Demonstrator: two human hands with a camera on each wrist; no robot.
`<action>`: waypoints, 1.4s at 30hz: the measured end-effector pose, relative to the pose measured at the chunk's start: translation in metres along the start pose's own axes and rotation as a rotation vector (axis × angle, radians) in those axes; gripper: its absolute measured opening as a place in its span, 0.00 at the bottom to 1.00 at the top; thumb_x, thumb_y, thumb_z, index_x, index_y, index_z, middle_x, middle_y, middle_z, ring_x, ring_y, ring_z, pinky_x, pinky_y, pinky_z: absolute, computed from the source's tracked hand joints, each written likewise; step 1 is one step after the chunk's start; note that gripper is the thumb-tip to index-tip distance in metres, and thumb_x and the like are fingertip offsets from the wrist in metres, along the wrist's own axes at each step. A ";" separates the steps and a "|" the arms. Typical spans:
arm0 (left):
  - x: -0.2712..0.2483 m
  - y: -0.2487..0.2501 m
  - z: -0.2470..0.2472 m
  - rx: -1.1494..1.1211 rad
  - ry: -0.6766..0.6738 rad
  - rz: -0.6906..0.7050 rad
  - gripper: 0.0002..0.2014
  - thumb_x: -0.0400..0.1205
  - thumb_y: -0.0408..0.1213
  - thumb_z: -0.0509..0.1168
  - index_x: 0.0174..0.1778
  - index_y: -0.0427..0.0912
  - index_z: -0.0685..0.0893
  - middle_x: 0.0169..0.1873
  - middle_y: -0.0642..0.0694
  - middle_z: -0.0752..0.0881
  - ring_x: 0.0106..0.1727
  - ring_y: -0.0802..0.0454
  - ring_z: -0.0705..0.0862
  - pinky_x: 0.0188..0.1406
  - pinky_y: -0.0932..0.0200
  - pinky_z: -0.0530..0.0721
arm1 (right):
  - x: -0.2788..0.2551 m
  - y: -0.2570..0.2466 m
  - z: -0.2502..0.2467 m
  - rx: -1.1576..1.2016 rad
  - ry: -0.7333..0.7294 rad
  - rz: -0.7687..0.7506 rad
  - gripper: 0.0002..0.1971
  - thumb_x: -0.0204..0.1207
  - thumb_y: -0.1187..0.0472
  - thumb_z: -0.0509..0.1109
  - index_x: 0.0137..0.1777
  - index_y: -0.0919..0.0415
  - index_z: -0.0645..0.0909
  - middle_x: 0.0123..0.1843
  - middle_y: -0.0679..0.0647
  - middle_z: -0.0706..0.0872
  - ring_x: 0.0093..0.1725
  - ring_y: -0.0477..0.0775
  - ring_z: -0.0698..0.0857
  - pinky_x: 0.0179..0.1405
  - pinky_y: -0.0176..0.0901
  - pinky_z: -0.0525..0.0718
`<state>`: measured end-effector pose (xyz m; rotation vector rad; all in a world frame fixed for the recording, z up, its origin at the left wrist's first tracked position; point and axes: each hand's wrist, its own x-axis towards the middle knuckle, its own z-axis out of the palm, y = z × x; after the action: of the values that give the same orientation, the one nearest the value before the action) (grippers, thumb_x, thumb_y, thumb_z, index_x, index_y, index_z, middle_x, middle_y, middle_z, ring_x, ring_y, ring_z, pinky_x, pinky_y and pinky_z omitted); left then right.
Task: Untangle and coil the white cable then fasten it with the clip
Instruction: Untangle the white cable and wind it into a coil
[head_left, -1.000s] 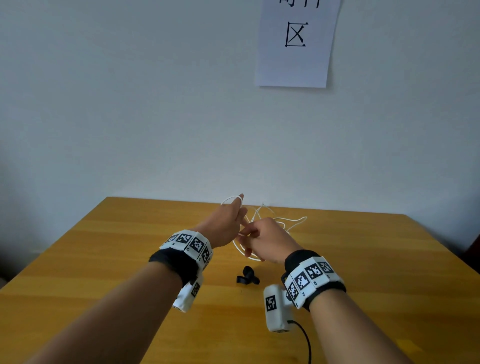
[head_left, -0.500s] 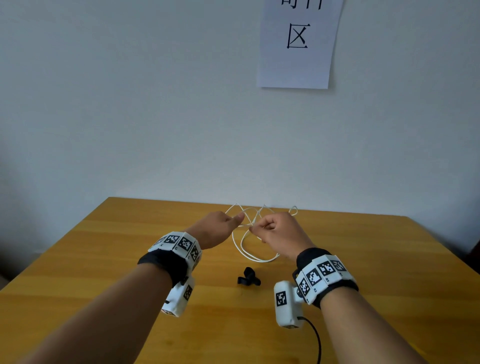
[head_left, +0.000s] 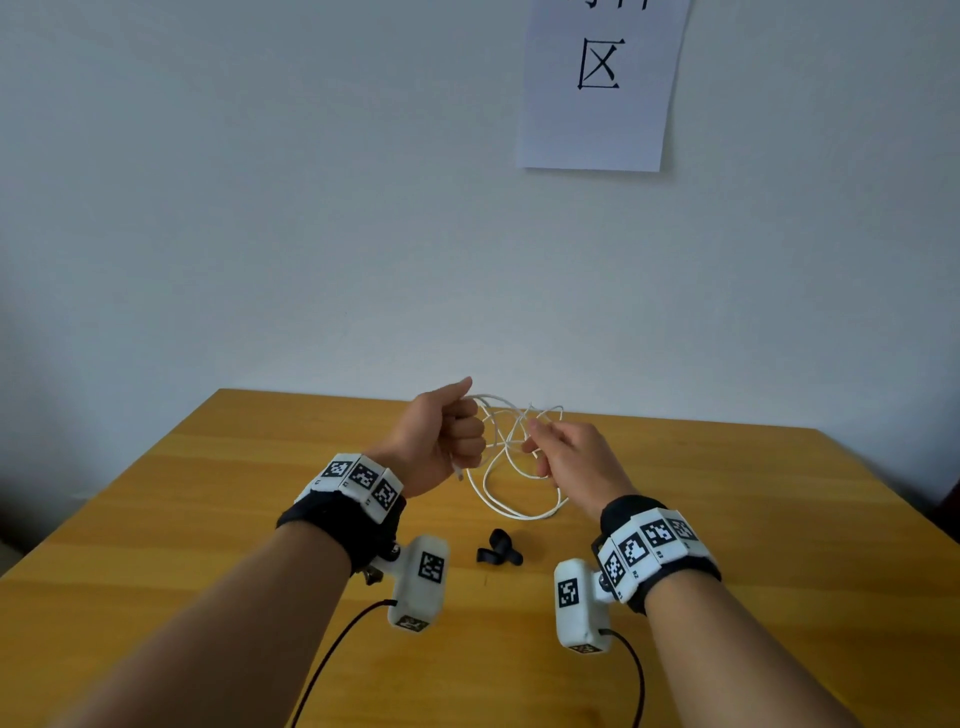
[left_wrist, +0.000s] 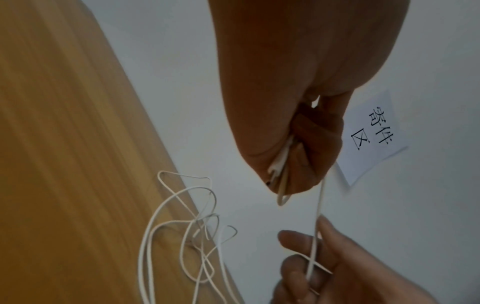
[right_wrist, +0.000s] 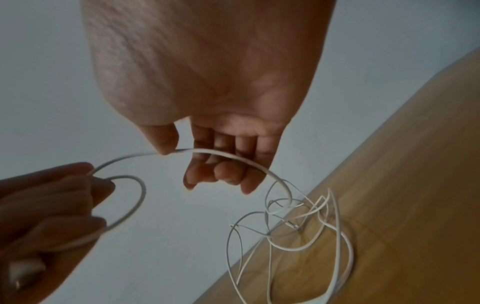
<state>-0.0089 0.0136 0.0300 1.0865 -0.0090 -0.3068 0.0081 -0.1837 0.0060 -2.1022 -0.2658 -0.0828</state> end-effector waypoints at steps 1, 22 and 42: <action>0.000 0.001 0.002 -0.052 -0.010 0.006 0.22 0.89 0.48 0.56 0.31 0.49 0.55 0.25 0.51 0.52 0.27 0.52 0.51 0.31 0.55 0.51 | 0.000 0.001 0.001 0.024 -0.005 0.013 0.22 0.89 0.45 0.61 0.43 0.58 0.89 0.30 0.51 0.85 0.31 0.50 0.83 0.40 0.46 0.82; 0.002 -0.007 0.046 0.437 0.054 0.441 0.18 0.93 0.41 0.49 0.44 0.37 0.77 0.21 0.52 0.72 0.26 0.52 0.72 0.28 0.61 0.73 | -0.013 -0.021 0.019 -0.203 -0.289 -0.060 0.20 0.89 0.51 0.57 0.48 0.56 0.90 0.27 0.47 0.83 0.21 0.37 0.77 0.34 0.39 0.73; 0.002 -0.018 0.018 1.562 0.171 0.347 0.12 0.91 0.39 0.52 0.45 0.42 0.76 0.41 0.41 0.84 0.44 0.39 0.83 0.44 0.44 0.83 | -0.010 -0.029 0.008 -0.231 -0.256 -0.112 0.10 0.75 0.55 0.71 0.37 0.56 0.91 0.30 0.49 0.89 0.35 0.52 0.87 0.47 0.54 0.88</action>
<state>-0.0138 -0.0104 0.0229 2.6114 -0.3269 0.1987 -0.0082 -0.1636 0.0244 -2.3277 -0.5500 0.0952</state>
